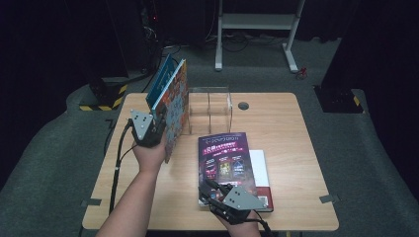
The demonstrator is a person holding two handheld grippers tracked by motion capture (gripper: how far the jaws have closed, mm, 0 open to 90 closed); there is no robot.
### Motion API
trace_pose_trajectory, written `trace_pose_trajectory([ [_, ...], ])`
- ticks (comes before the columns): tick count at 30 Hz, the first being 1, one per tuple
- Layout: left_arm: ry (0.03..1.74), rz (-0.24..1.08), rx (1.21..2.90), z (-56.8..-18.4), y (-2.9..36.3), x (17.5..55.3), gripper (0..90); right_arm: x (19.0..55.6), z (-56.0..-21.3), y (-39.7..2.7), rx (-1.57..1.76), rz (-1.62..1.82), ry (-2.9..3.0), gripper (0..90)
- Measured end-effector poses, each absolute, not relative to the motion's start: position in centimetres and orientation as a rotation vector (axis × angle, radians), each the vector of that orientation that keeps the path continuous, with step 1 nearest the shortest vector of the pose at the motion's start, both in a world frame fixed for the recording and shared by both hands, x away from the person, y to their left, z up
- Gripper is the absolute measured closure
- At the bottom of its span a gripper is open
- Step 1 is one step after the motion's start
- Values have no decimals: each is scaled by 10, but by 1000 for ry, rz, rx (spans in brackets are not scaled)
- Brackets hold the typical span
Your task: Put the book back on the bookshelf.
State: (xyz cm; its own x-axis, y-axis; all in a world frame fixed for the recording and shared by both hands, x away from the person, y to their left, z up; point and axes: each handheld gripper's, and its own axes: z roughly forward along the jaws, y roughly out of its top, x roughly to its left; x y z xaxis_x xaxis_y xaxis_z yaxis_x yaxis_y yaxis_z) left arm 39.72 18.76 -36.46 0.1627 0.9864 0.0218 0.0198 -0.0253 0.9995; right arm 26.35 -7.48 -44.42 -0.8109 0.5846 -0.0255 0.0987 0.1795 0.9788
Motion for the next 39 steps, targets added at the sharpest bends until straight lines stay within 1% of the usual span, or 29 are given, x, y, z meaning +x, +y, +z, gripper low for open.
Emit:
trace_pose_trajectory([
  [27,1098,1125,1290,-372,179,410,810,263,-443,-76,646,1671,2063,656],
  [39,1090,1124,1269,-382,179,409,808,263,-444,-76,642,1664,2072,656],
])
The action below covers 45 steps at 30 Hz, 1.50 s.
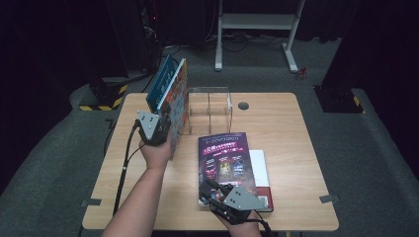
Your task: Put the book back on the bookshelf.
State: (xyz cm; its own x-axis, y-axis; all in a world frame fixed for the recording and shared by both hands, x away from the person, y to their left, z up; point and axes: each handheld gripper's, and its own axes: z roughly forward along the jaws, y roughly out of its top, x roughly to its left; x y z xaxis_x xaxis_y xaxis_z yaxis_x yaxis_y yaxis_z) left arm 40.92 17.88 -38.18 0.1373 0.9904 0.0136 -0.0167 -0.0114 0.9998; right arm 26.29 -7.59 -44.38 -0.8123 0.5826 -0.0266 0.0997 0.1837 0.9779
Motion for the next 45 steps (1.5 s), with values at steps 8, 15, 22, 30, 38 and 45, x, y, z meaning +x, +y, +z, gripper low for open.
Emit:
trace_pose_trajectory([
  [8,1082,1101,1284,-389,188,403,805,262,-445,-74,639,1667,2071,655],
  [15,1080,1093,1296,-395,194,400,803,262,-445,-73,639,1664,2078,655],
  [22,1072,1097,1317,-395,197,399,797,262,-446,-73,637,1664,2079,655],
  [30,1069,1101,1334,-395,198,398,792,263,-448,-72,640,1658,2084,654],
  [38,1070,1090,1349,-394,199,398,783,264,-448,-72,640,1656,2089,653],
  [45,1065,1080,1365,-394,200,396,735,264,-448,-72,635,1651,2095,653],
])
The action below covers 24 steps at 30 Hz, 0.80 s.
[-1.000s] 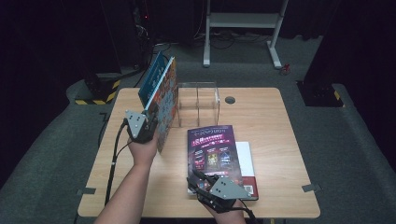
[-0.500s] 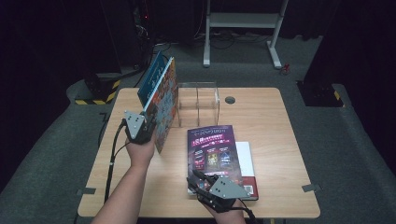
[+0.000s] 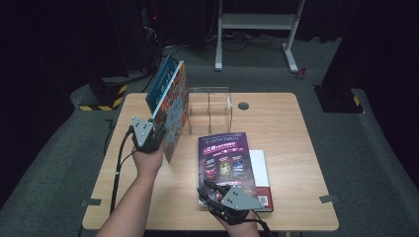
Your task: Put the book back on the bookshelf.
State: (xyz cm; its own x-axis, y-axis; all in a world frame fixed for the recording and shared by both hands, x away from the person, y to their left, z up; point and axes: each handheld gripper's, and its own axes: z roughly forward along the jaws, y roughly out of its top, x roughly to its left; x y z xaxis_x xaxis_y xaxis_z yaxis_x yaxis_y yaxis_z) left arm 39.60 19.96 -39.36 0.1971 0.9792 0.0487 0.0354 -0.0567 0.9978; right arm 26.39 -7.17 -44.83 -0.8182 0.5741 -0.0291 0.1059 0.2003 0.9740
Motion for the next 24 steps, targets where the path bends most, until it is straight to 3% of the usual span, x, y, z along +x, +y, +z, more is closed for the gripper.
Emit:
trace_pose_trajectory([
  [24,1035,1088,1393,-392,201,387,666,263,-449,-70,634,1653,2096,653],
])
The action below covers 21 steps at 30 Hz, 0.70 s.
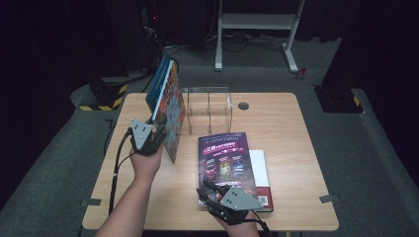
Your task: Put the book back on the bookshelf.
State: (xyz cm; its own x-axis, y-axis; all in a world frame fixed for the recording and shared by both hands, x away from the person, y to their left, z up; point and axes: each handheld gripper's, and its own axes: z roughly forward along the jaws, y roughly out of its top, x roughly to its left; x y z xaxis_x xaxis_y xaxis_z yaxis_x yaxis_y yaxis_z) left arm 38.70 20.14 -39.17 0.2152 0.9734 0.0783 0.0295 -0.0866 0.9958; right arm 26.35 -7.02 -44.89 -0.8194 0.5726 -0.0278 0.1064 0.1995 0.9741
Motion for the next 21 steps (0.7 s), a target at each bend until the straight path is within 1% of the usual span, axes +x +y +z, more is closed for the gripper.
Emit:
trace_pose_trajectory([
  [6,1031,1092,1400,-391,202,385,644,263,-449,-70,635,1649,2103,654],
  [21,1051,1090,1407,-392,206,379,640,263,-450,-69,627,1650,2106,653],
])
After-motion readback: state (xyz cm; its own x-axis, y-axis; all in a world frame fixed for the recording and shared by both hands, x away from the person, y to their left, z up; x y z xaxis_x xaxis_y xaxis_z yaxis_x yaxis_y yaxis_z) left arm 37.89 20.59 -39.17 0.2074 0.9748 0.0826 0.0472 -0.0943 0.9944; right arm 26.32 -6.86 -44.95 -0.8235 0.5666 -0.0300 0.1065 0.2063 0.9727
